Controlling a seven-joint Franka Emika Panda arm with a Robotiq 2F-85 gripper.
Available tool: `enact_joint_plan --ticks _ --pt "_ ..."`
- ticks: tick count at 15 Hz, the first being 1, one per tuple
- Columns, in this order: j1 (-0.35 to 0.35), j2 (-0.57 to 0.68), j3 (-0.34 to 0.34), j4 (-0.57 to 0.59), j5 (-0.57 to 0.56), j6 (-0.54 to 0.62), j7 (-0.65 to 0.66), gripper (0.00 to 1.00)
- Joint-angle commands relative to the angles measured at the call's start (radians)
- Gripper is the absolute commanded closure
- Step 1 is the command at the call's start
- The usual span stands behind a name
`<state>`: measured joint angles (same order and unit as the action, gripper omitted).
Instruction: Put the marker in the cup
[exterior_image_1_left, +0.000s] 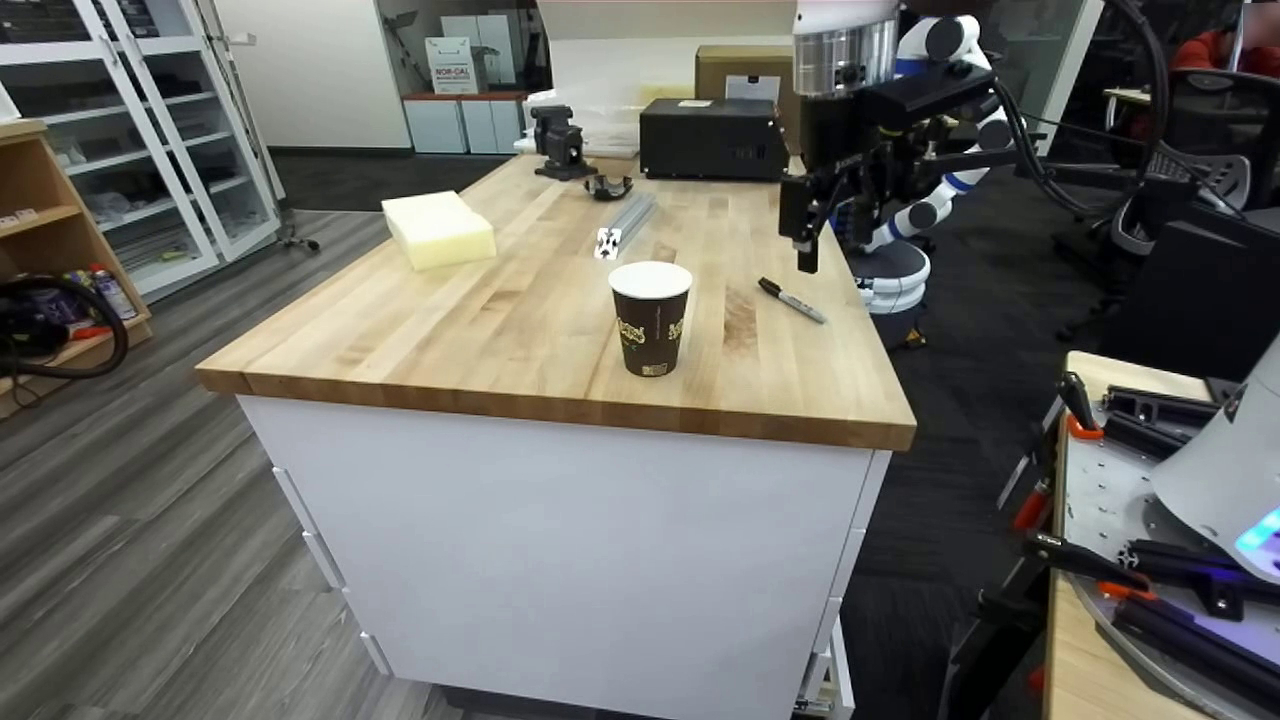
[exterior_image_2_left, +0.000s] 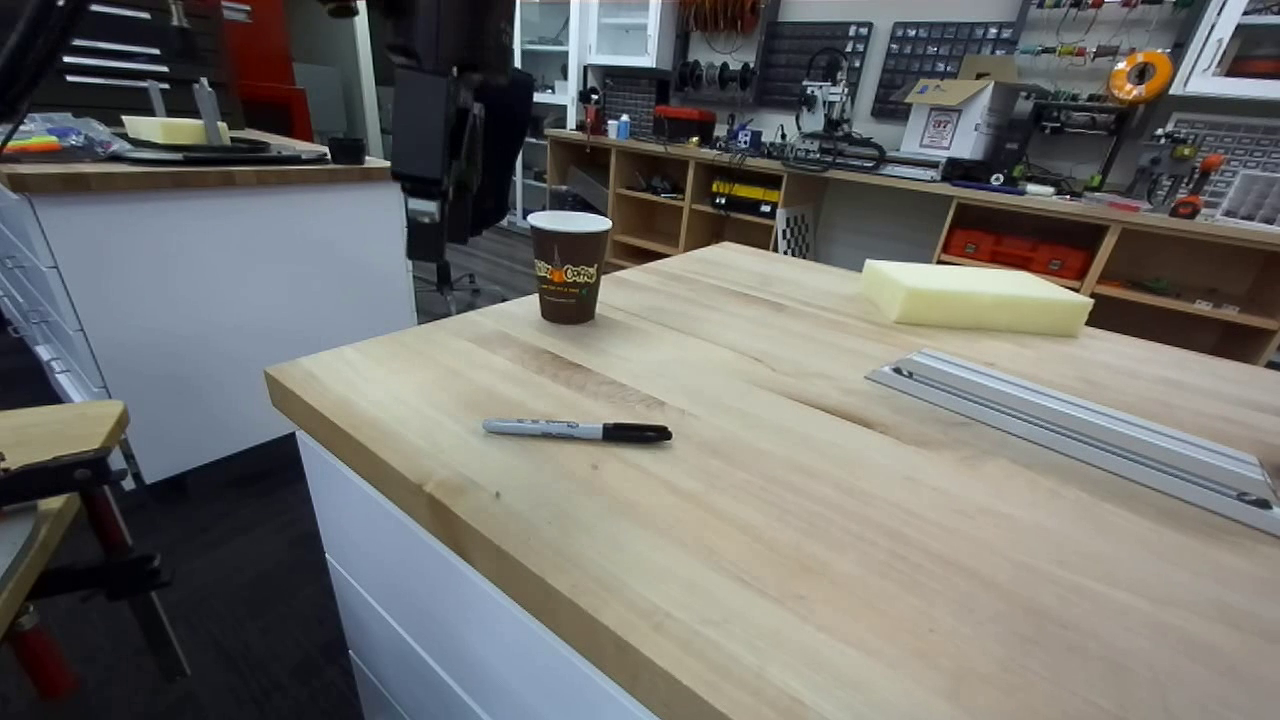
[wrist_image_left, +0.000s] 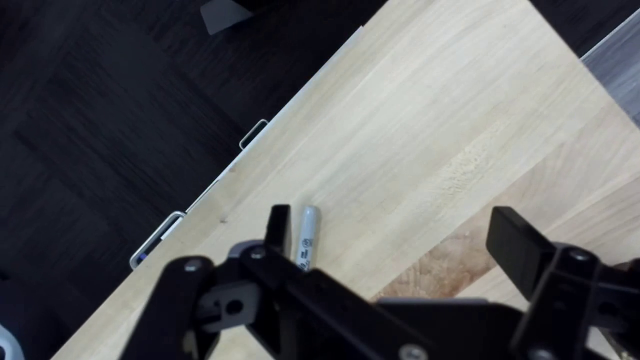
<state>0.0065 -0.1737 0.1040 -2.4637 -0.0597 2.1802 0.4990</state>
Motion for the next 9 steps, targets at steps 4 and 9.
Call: enact_joint_plan --ticks 4,9 --pt "-0.039 0.004 -0.068 -0.126 0.029 0.196 -0.036 0.0" --pt "-0.036 0.035 -0.082 -0.138 0.06 0.309 -0.078 0.0"
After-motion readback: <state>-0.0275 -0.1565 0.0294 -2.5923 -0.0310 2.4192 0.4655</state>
